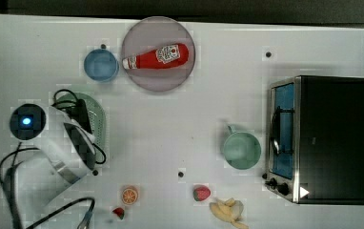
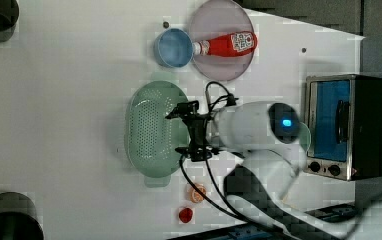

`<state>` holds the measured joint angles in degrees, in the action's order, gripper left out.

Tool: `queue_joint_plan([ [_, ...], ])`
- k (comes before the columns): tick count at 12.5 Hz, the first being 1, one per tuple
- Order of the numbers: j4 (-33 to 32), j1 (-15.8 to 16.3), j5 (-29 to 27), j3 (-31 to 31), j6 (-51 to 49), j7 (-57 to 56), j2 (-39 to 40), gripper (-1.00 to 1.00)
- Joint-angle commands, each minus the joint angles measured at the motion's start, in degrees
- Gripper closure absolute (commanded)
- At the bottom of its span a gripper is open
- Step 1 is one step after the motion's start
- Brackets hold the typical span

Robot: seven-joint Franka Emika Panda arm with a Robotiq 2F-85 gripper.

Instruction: Drag strainer left to right.

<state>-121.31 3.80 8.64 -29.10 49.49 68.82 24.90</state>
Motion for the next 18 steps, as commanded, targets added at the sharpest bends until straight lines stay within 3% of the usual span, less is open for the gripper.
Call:
queue_joint_plan([
  [1,0.8,1.0,1.0,0.4,4.4,8.6,2.9,-1.0],
  [9,-0.6,2.6,1.0,6.7,6.0,8.6,5.7,-1.0],
  [18,-9.0,0.1,1.0,14.6,8.4,4.6,-0.6,-1.0],
])
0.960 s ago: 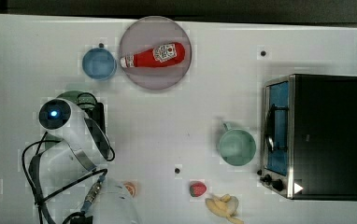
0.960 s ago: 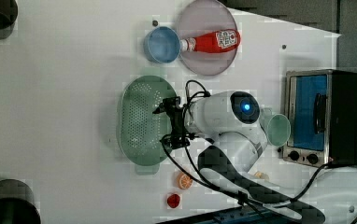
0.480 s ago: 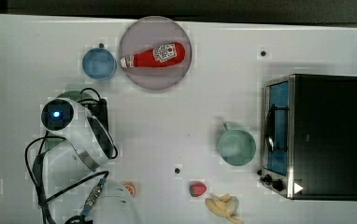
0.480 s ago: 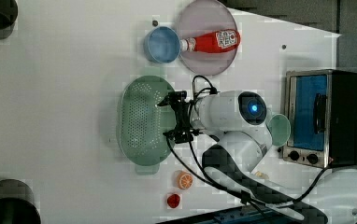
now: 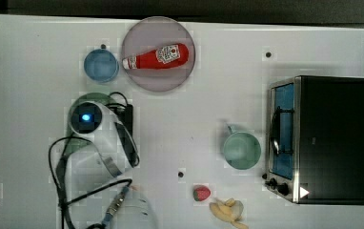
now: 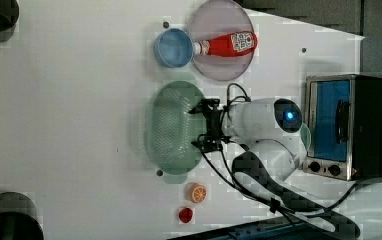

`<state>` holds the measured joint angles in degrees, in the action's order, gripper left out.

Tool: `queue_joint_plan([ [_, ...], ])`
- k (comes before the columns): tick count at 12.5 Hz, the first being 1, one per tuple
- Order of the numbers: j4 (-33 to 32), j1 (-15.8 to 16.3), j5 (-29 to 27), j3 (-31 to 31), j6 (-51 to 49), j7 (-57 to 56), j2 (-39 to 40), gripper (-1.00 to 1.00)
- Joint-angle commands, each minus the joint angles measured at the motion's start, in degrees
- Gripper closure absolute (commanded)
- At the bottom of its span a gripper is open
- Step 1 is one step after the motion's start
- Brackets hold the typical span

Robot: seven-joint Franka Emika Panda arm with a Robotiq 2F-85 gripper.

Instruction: Drag strainer left to right.

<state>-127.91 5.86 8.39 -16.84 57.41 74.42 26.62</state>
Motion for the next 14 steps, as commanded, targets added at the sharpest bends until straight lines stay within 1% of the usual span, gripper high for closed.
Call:
queue_joint_plan([
  [1,-3.2,-2.3,1.3,3.4,0.5,-2.8,-2.8,-1.0],
  [4,-5.0,-3.3,1.3,6.7,1.3,-9.5,-3.9,-1.0],
  [10,-8.5,-4.3,1.3,12.7,4.4,-15.5,-5.0,-1.0],
  [12,-8.8,-4.4,1.3,15.0,4.8,-18.4,-5.0,-1.0],
  [14,-9.0,-4.5,1.3,17.5,4.8,-19.1,-5.1,-1.0],
])
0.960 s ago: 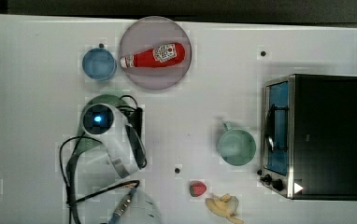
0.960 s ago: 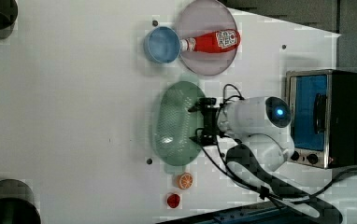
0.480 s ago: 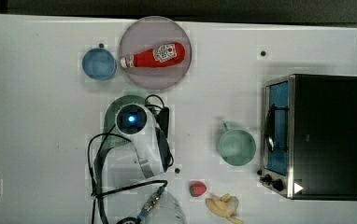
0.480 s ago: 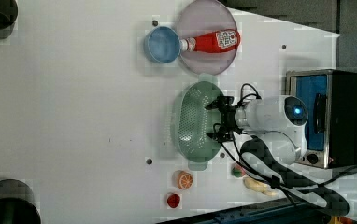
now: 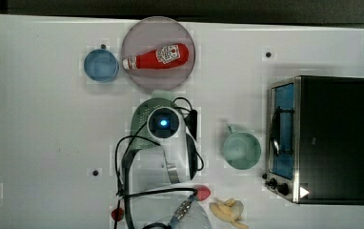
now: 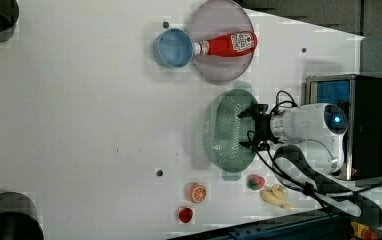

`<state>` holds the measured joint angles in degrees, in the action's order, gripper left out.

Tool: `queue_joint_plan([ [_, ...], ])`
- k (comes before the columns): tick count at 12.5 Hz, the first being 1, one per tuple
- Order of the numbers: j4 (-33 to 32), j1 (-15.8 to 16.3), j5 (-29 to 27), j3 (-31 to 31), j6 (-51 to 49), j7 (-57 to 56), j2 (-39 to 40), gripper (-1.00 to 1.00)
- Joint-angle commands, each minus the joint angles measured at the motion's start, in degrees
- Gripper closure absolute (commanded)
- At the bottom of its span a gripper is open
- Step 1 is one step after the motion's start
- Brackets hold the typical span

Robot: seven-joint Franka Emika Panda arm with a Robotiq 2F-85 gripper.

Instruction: Drag strainer left to right.

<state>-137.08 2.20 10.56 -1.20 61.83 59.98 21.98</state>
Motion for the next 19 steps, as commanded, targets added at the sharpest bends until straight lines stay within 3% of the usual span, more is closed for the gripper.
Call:
queue_joint_plan([
  [1,0.1,-0.9,-0.9,2.8,0.4,-5.7,-0.4,-1.0],
  [9,0.1,-1.1,-0.9,10.8,1.1,-12.8,-0.4,-1.0],
  [13,0.3,-1.1,-0.9,11.9,1.4,-15.6,-1.0,-1.0],
  [16,0.3,-1.1,-1.0,10.4,-0.1,-28.5,-6.1,-1.0],
  [19,1.5,-1.1,-1.5,8.5,-8.1,-40.4,-15.8,-1.0],
])
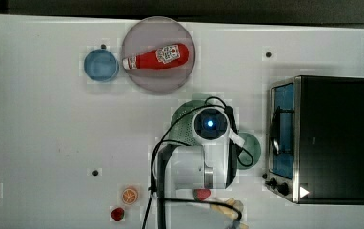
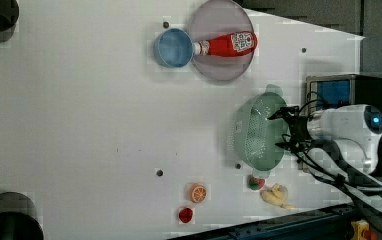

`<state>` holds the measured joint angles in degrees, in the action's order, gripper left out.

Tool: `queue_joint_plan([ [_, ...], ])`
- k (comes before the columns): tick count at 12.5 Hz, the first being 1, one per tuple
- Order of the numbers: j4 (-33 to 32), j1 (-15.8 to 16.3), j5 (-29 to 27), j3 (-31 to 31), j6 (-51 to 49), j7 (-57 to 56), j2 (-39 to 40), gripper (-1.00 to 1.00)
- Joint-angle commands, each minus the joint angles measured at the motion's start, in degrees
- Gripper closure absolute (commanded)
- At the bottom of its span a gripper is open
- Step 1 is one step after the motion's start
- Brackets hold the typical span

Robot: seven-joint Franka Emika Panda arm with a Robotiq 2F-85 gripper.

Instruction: Drag strainer left to right.

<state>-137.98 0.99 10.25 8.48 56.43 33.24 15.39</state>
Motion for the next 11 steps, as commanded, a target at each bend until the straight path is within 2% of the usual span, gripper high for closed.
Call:
queue_joint_plan([
  [1,3.3,0.2,-1.3,-1.8,-7.3,-15.5,-12.9,-1.0],
  [6,12.3,0.3,-6.7,-3.9,-33.6,-21.7,-27.3,-1.0],
  [9,19.7,0.3,-6.7,-4.3,-43.8,-35.1,-30.4,-1.0],
  [11,23.4,0.3,-7.4,-4.4,-48.9,-36.3,-31.1,-1.0],
])
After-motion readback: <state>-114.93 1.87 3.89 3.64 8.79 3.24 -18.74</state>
